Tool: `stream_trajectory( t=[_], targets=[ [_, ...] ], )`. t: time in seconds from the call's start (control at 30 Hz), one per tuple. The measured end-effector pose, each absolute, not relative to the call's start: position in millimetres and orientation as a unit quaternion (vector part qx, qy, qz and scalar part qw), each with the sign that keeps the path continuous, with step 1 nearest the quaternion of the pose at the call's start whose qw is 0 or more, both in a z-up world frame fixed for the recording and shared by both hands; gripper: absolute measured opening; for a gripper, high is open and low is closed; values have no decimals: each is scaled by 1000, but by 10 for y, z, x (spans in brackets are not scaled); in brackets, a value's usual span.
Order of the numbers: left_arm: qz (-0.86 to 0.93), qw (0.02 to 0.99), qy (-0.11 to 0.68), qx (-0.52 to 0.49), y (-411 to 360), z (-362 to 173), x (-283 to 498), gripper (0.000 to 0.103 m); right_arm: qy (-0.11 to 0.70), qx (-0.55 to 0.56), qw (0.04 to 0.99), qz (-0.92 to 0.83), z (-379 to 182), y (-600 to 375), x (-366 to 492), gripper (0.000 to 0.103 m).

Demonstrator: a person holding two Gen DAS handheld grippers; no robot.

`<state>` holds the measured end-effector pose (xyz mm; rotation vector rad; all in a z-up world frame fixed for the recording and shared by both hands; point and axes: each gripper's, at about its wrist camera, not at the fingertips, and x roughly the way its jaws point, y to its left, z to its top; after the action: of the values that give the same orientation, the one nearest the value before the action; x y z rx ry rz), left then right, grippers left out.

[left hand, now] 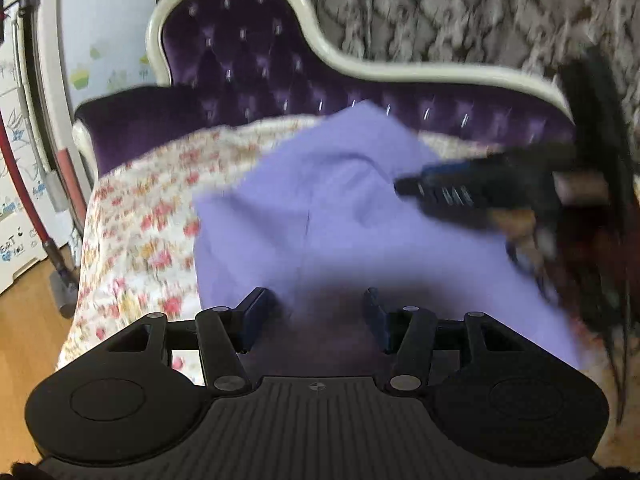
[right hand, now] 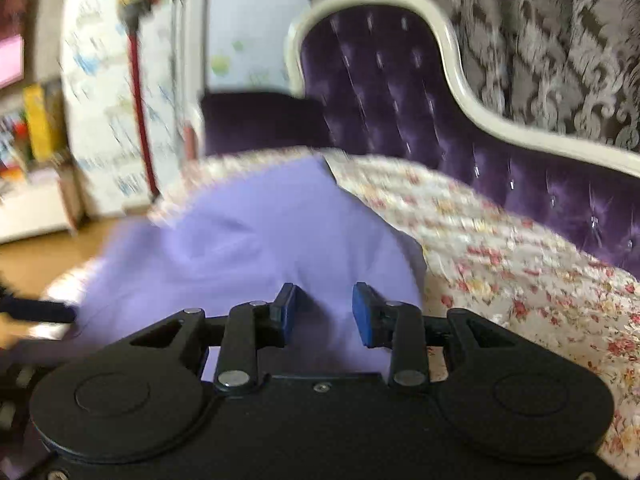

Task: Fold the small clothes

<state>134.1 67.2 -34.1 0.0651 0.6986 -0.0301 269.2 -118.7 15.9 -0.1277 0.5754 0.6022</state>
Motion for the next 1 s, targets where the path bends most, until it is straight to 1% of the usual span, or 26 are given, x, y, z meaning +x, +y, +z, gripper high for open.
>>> stream_trajectory(
  t=[0.07,0.13,0.17,0.2,0.27,0.37,0.47,0.53,0.7,0.83,0.9,1.0],
  targets=[
    [-9,939,342,19,754,-438,1430,54,299,-79,908,282,34,-1104,2824,40],
    [1,940,342,7,842,-455,1503,58,306,-85,906,280,-7,-1071,2887,38],
    [5,939,344,3,882,-465,1517,63,307,-85,906,280,-10,-1078,2885,37],
    [7,938,348,-4,923,-478,1556,66,309,-85,905,280,-11,-1085,2898,37],
    [7,934,356,-22,989,-504,1615,67,312,-78,905,279,-12,-1097,2949,38],
    [7,936,349,-32,992,-473,1539,67,306,-53,905,290,23,-1182,2935,41],
    [9,942,336,-25,965,-445,1394,66,285,16,912,295,172,-1399,2918,46],
    [11,943,332,-26,968,-463,1351,67,270,30,914,302,289,-1465,2895,48],
    [10,939,339,-53,1014,-503,1394,67,311,-24,896,318,370,-1181,3203,48],
    [14,937,344,-55,1015,-497,1413,68,360,-22,881,306,240,-948,3613,48],
    [20,936,346,-56,1011,-497,1428,73,370,-47,879,297,166,-826,3708,48],
    [29,934,351,-56,1006,-500,1429,76,374,-49,879,290,69,-788,3733,50]
  ],
)
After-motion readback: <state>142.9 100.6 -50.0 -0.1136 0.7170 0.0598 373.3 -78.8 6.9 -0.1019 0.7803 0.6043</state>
